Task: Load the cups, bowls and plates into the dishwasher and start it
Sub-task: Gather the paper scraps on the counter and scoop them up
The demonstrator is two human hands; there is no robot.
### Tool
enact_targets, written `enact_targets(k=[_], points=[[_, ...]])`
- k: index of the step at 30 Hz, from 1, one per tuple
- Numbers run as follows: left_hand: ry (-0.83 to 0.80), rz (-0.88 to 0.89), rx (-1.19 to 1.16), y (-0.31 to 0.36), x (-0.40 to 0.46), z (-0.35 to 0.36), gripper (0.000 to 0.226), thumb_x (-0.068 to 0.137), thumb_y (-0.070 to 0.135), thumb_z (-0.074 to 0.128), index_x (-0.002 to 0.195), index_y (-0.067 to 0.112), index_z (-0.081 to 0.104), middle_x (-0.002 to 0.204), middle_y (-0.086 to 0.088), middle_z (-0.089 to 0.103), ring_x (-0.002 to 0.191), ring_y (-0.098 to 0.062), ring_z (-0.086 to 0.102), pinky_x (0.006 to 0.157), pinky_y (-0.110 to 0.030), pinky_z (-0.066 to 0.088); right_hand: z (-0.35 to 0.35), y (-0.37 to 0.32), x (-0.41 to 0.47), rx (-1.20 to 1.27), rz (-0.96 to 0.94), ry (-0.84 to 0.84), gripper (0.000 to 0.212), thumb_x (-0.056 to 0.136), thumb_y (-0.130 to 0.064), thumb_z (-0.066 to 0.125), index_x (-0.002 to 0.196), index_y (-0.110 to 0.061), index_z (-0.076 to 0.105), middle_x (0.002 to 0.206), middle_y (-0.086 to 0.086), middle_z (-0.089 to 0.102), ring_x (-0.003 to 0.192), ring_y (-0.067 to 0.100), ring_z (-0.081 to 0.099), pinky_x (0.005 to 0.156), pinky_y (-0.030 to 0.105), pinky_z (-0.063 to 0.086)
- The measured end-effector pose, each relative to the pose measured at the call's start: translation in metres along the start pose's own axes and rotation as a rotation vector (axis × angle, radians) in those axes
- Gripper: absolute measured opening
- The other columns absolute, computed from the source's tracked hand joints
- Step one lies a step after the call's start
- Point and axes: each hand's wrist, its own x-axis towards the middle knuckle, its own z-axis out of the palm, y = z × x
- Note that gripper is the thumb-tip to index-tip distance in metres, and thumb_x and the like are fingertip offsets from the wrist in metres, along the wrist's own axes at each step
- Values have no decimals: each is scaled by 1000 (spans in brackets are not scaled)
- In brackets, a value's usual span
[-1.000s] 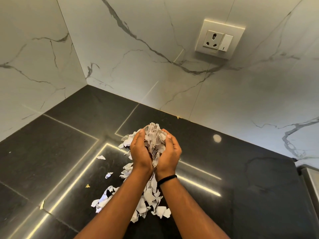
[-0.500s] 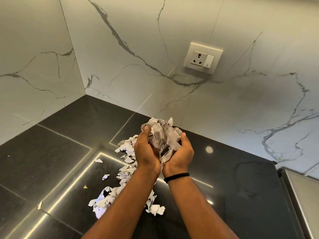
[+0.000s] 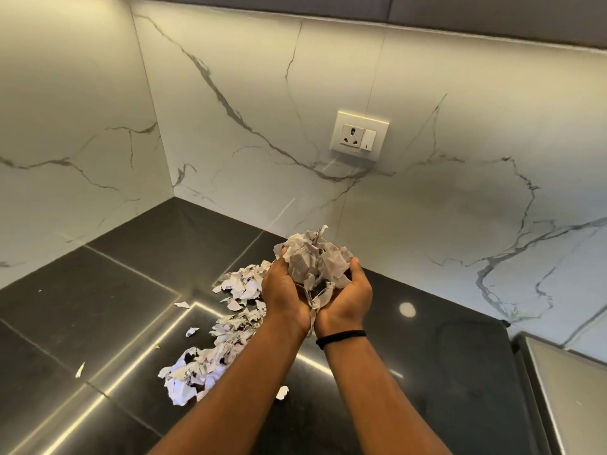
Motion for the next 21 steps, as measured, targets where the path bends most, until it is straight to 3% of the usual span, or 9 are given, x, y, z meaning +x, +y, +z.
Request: enact_targets(k=[5,11,21], points=[[46,134,13,-7,-18,3,46,103,41,45,129,9,65,122,-18,70,113,-38,67,102,-53,51,-5,-10,-12,-8,60,-97,53,87,-45,54,124,-10,68,123,15,70,115,38,65,105,57,47],[152,278,-64,1,-52,-14,48,98,39,52,131,7,64,128,-19,67,118,-40,65,108,-54,46,0,4,-43,58,276,-258,55,91,-47,54,130,-9,64,131,19,65,121,41,61,108,57,44],[489,591,-122,48,-155,-61,34,98,26,55,119,4,71,113,-18,74,103,-36,72,97,-51,55,29,42,-158,-23,533,-431,41,98,-31,50,122,-3,68,121,22,69,114,38,66,106,56,47]])
